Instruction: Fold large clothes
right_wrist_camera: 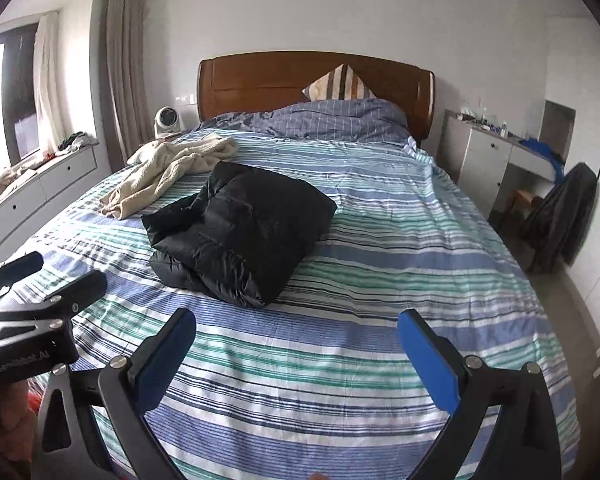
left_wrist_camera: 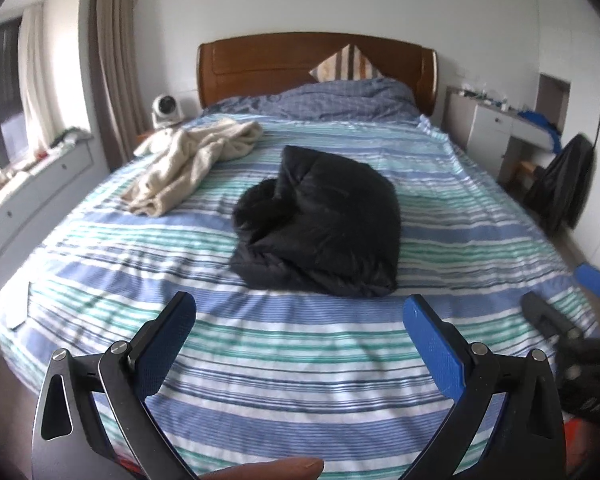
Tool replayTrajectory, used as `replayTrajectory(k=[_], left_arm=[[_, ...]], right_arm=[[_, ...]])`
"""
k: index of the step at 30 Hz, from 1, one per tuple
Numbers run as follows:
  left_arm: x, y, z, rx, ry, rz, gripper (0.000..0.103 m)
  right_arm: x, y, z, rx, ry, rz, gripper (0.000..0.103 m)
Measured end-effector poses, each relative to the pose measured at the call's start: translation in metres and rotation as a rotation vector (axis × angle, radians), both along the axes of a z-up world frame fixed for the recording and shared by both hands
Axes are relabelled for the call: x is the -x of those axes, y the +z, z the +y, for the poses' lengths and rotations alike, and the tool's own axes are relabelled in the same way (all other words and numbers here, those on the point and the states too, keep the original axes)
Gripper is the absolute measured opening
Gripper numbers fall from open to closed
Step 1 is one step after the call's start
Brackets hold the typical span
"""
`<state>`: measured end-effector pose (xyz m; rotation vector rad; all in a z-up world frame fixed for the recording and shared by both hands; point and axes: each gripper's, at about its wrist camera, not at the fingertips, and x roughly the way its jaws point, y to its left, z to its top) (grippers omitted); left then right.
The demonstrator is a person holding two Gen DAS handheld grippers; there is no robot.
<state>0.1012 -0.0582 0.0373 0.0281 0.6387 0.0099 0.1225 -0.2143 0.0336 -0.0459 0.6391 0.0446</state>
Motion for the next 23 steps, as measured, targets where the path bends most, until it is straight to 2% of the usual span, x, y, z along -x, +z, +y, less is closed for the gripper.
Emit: replayTrajectory(k=[2,23], left_arm=[[0.002,0.0,0.001,-0.011,0.013,-0.001,0.103],[0.005,0.008,0.011,0.056,0.003,-0.002,0.103]], right_arm=[[0.001,0.001,-0.002,-0.008,-0.01,0.006,0.102],[0.006,0.008,0.007,0.024,-0.02,0.017,0.102]])
